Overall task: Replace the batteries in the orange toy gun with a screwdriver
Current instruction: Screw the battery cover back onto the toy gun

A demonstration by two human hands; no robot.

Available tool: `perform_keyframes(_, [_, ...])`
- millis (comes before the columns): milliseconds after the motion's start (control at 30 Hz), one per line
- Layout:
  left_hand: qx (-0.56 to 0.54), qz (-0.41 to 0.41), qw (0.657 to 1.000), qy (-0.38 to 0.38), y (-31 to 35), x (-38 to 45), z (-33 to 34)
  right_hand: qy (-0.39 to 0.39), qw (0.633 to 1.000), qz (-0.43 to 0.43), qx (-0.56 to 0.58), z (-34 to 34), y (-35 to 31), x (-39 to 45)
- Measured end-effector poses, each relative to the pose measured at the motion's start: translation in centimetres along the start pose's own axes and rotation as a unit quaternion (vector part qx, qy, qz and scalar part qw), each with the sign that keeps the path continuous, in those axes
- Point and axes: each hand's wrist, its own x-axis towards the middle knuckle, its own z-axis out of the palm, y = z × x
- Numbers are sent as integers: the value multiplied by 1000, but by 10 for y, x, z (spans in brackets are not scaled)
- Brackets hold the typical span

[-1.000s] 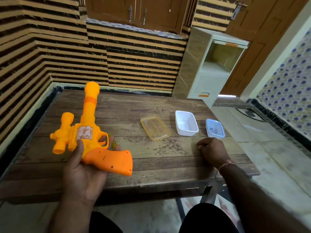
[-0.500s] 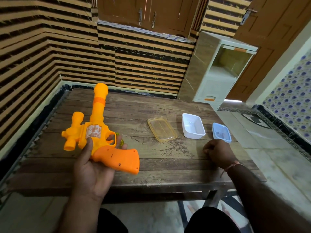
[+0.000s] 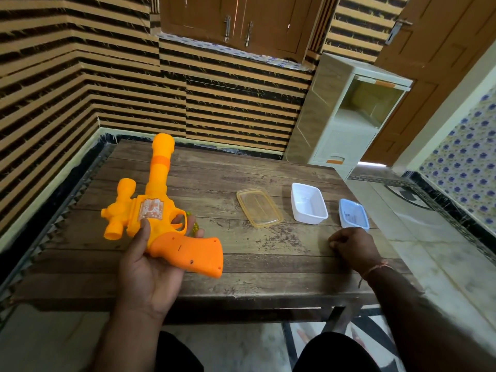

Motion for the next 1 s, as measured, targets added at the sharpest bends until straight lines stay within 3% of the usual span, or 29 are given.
perform_keyframes(533, [-12, -7, 1000, 3, 1, -1, 1, -23, 997, 33, -68, 9, -1, 7])
perform_keyframes(633, [-9, -9, 1000, 9, 1, 0, 1, -43, 991, 6, -123, 12, -2, 2])
perform_keyframes(1000, [-6, -17, 1000, 14, 3, -1, 1, -51, 987, -44, -149, 8, -3, 3])
